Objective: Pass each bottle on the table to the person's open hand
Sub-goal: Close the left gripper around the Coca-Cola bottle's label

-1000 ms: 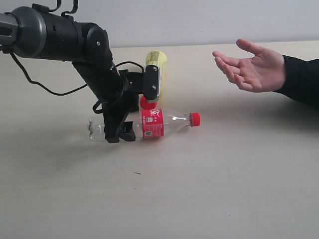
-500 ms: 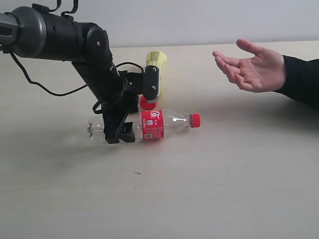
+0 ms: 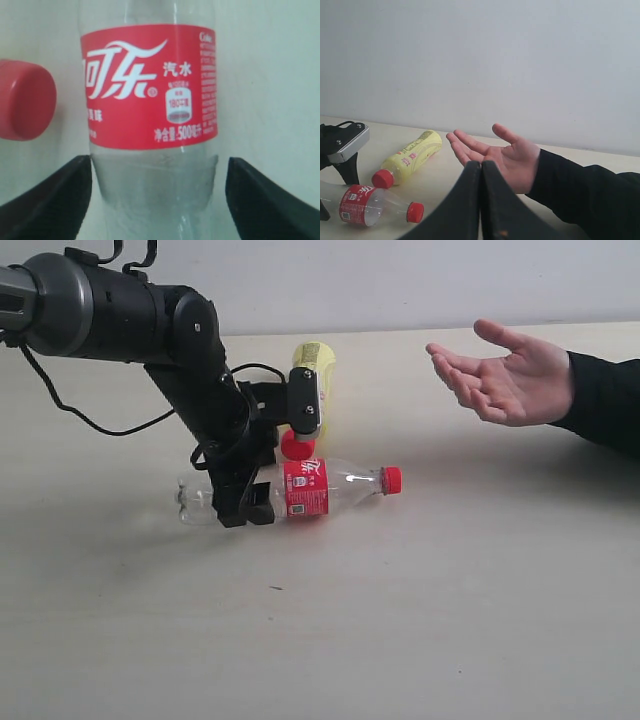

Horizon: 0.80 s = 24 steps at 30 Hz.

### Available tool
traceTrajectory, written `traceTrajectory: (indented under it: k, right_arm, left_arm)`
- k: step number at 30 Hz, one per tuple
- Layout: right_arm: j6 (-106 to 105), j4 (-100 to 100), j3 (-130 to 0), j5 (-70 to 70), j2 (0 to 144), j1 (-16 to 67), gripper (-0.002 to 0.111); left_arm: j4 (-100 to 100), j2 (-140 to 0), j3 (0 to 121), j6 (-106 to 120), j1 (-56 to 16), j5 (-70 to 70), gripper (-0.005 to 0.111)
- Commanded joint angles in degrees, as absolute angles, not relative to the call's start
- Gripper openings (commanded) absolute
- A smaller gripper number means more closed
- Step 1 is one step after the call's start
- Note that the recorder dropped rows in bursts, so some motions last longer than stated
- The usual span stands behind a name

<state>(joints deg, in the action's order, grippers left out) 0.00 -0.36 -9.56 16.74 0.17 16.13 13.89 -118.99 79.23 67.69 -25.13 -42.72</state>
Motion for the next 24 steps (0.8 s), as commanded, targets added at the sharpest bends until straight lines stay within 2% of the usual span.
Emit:
traceTrajectory:
  k: [1,5,9,24]
  right_arm:
    - [0.0,-0.39,-9.2,16.37,0.0,16.0,0.0]
    - [0.0,-0.39,-9.2,16.37,0.0,16.0,0.0]
    - [0.0,-0.39,-9.2,16.37,0.0,16.0,0.0]
    - [0.0,-0.39,-9.2,16.37,0.0,16.0,0.0]
  left_arm:
    - [14.11,-118.73,79.34,67.1,-25.27,-41.99,0.072]
    - [13.93,-118.73,79.34,67.1,-25.27,-41.99,0.072]
    - [13.77,-118.73,79.34,65.18,-25.27,-42.1,0.078]
    - [12.46,-118.73,78.63,65.59,-25.27,-42.4,0.078]
